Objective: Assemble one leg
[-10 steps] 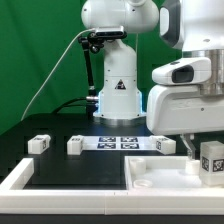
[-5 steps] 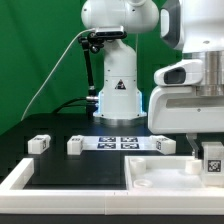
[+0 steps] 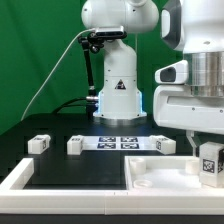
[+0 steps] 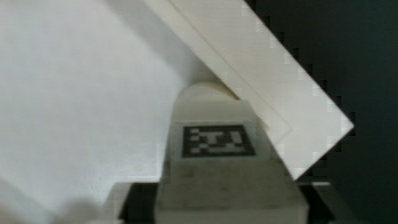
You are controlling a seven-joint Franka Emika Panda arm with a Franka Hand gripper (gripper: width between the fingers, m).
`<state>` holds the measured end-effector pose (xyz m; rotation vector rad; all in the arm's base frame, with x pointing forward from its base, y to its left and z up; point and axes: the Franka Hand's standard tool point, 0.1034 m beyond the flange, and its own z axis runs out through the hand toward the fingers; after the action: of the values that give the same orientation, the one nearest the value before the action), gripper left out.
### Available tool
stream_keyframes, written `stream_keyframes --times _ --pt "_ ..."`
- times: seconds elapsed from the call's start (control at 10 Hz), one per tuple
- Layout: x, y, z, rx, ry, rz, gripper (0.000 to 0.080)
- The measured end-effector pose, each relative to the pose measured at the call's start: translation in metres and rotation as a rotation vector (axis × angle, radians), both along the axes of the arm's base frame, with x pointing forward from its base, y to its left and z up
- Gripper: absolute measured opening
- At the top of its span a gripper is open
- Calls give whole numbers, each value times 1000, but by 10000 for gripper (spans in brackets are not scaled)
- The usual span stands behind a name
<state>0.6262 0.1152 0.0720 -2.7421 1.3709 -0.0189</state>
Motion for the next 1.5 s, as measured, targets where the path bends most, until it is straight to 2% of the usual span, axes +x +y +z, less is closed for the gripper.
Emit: stream_keyframes --times 0.3,0.5,0.6,0.7,0.8,1.5 --pt "0 -2 0 26 15 -182 291" --pt "0 -1 0 26 14 -169 292" --pt "1 -1 0 24 9 -117 452" --pt "2 -2 2 23 3 -76 576" --pt "2 -2 2 20 -2 -9 634" --pt "1 3 1 -49 -47 790 648"
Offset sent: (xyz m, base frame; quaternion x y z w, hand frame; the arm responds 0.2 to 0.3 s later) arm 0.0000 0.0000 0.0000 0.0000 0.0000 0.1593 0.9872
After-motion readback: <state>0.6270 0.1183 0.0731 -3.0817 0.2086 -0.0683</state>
